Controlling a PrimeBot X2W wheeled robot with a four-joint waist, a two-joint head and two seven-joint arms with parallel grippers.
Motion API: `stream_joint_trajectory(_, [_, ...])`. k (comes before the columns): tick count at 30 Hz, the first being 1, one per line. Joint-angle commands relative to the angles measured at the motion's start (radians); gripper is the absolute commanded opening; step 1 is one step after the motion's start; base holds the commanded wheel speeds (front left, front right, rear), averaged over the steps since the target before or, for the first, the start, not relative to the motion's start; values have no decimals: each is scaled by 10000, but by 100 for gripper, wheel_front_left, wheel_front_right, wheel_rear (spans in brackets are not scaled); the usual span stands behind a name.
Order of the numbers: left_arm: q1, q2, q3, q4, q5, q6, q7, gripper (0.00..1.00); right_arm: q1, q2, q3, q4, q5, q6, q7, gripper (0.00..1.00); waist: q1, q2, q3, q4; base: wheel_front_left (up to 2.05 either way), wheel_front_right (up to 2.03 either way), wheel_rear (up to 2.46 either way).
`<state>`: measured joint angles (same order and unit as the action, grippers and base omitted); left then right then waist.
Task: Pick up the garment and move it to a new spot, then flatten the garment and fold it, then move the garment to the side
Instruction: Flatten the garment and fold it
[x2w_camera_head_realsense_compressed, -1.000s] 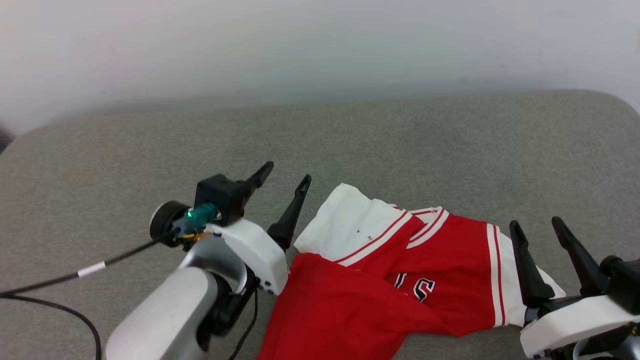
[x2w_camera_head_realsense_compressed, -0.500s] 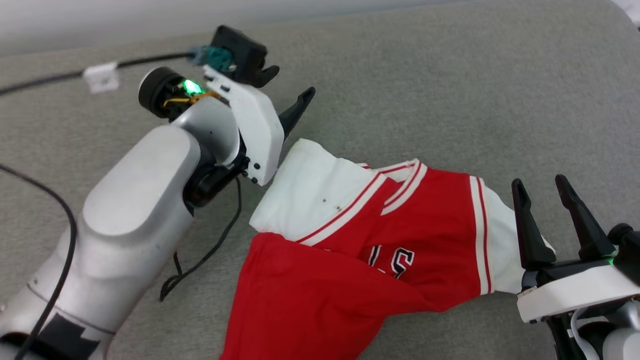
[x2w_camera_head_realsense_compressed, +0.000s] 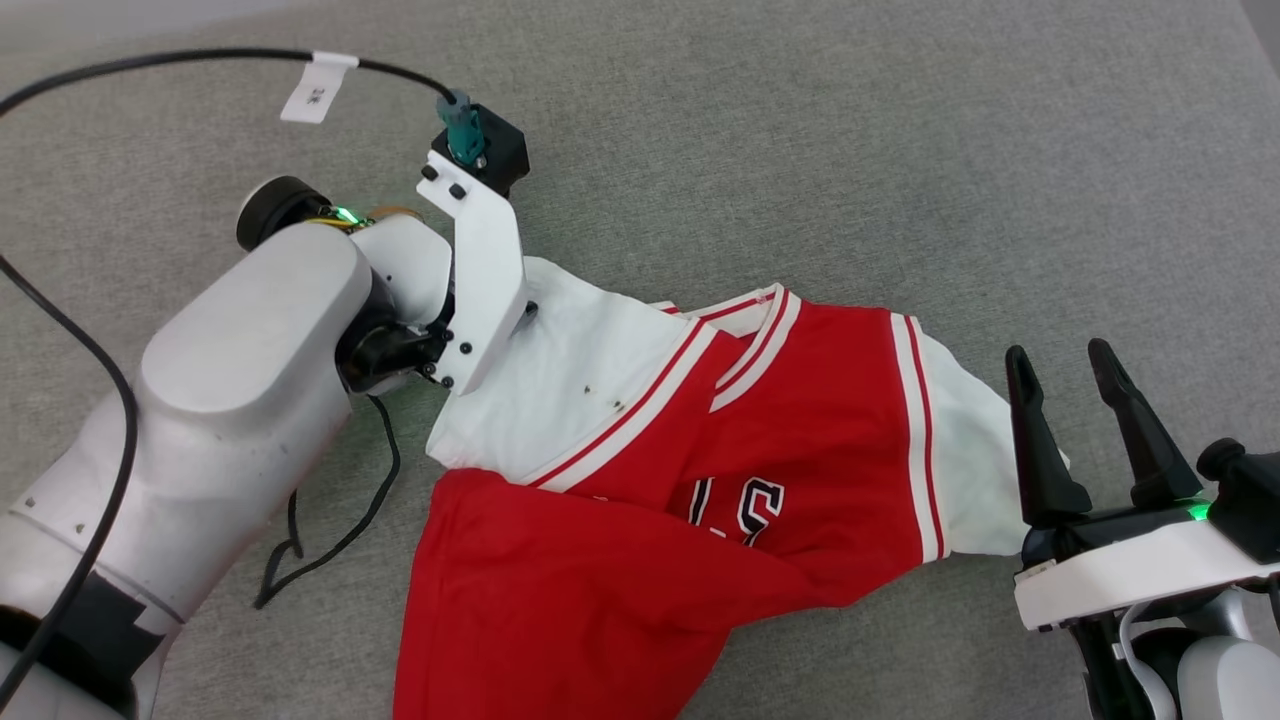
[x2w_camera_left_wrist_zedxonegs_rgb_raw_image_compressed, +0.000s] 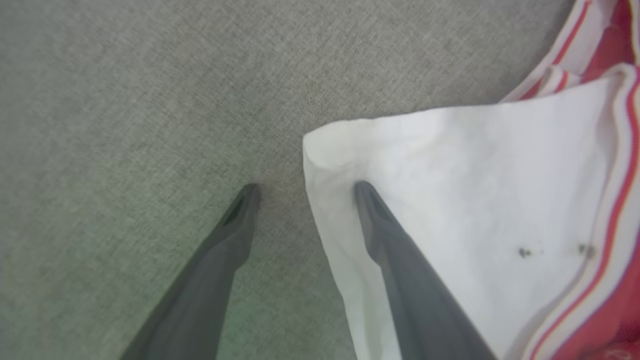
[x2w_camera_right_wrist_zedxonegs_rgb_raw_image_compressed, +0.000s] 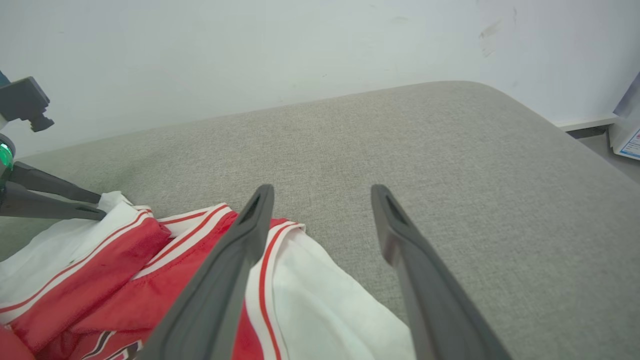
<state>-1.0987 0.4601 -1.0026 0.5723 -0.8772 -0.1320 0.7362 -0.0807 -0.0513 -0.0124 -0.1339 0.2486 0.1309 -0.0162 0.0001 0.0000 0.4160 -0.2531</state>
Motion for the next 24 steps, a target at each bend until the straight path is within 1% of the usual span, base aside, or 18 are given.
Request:
stream_joint_trajectory(1, [199, 110, -209, 328, -14, 29, 250, 100, -101, 18, 24, 13, 58, -5, -53, 100, -1, 0, 35, -37, 0, 0, 0])
stream_joint_trajectory(6, [879, -177, -940, 941, -375, 13, 1108, 100, -168, 18, 28, 119, 82, -5, -131, 100, -1, 0, 117, -73, 0, 0, 0])
stream_joint_trajectory(7, [981, -279, -1081, 962, -445, -4, 1172, 93, -181, 18, 23, 135, 92, -5, -141, 100, -1, 0, 124, -67, 0, 0, 0])
stream_joint_trajectory(8, [1066, -363, -1258, 914, -467, -6, 1219, 51, -199, 18, 23, 143, 95, -5, -135, 100, -1, 0, 125, -63, 0, 0, 0])
stream_joint_trajectory(9, [1134, -449, -1407, 859, -522, -11, 1228, 33, -221, 18, 24, 150, 93, -5, -120, 100, -1, 0, 128, -59, 0, 0, 0])
stream_joint_trajectory(10, [1199, -532, -1538, 825, -576, -38, 1204, 1, -228, 18, 26, 161, 97, -5, -104, 100, -1, 0, 108, -53, 0, 0, 0])
stream_joint_trajectory(13, [1282, -650, -1805, 883, -672, -43, 1206, 0, -258, 19, 25, 161, 79, -5, -45, 100, -1, 0, 57, -32, 0, 0, 0])
stream_joint_trajectory(18, [1312, -691, -1887, 1097, -776, -33, 728, 0, -149, 18, -10, 150, 23, -5, 21, 100, -1, 0, -130, -6, 0, 0, 0])
stream_joint_trajectory(21, [1180, -668, -1775, 1208, -662, -9, -1, 0, -48, 18, -114, 165, -5, -5, 77, 100, -1, 0, -337, 89, 0, 0, 0])
stream_joint_trajectory(24, [895, -551, -1524, 1210, -379, 35, -1171, 0, 53, 18, -287, 166, -39, -5, 163, 100, -1, 0, -661, 271, 0, 0, 0])
